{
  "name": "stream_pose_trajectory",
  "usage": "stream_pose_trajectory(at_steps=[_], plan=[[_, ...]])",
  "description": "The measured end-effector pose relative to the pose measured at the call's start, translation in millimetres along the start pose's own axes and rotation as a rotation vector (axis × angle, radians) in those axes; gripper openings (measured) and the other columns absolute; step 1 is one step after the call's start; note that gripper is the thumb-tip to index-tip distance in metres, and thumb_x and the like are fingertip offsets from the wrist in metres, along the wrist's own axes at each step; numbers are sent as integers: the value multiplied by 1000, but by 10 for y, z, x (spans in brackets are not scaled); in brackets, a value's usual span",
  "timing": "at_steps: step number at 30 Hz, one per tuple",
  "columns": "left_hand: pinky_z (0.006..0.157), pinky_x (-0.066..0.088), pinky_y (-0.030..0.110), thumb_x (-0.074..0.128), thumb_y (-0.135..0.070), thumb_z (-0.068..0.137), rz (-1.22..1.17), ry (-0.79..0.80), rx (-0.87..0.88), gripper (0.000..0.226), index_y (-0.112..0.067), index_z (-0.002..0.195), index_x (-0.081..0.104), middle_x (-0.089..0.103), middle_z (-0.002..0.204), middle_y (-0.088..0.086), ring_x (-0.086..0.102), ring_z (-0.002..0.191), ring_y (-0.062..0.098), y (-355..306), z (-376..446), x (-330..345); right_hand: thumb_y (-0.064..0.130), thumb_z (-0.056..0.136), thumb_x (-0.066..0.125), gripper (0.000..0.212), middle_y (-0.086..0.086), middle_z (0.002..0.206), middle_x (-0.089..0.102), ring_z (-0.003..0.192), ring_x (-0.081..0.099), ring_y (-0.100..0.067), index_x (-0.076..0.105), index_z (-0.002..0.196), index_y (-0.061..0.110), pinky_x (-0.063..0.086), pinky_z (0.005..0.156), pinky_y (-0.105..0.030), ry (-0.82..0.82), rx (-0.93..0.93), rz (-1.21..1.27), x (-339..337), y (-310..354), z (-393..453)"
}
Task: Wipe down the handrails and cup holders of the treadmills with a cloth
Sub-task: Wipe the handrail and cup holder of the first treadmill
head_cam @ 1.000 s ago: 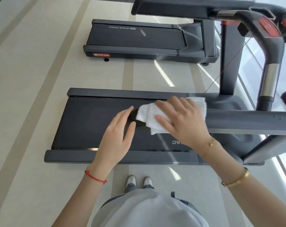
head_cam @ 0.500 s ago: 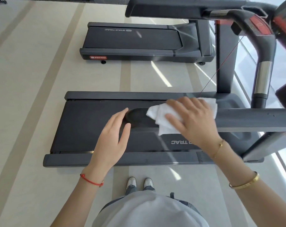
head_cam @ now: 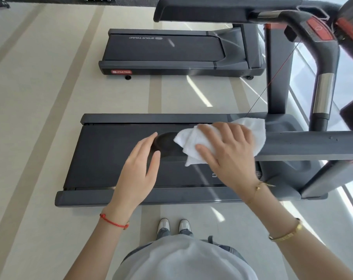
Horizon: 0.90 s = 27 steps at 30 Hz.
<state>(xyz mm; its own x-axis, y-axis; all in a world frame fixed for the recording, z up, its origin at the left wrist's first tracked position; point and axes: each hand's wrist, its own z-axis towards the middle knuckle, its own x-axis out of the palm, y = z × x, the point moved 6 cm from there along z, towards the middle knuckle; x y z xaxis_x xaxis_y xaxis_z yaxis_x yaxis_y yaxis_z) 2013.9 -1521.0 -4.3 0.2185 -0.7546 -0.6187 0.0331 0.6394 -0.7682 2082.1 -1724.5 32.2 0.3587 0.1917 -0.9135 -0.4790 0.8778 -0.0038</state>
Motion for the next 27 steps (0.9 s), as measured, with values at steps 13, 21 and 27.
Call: stream_pose_trajectory(at_steps=[13,21,27], plan=[[111,34,22,37,-30,105,51,47,71,42,-21,145,43,49,142,-11,43,132,2,-177,154,47,46,100,32,42,0,84,60,81,52,-27,67,95,23,39,80,-39,-102,203,-23,-104,-179,80],[107,36,27,38,-19,105,148,60,218,33,-17,132,57,61,127,-6,52,120,10,-491,332,210,48,100,37,39,1,100,60,94,52,-26,62,119,24,39,87,-40,-83,27,39,-67,-270,-71],[101,38,36,33,-28,103,348,-3,257,37,-19,118,66,68,116,-8,61,106,15,-730,398,406,30,94,34,34,-1,72,56,74,50,-29,61,76,19,36,73,-39,-67,325,-76,-210,-1040,-90]])
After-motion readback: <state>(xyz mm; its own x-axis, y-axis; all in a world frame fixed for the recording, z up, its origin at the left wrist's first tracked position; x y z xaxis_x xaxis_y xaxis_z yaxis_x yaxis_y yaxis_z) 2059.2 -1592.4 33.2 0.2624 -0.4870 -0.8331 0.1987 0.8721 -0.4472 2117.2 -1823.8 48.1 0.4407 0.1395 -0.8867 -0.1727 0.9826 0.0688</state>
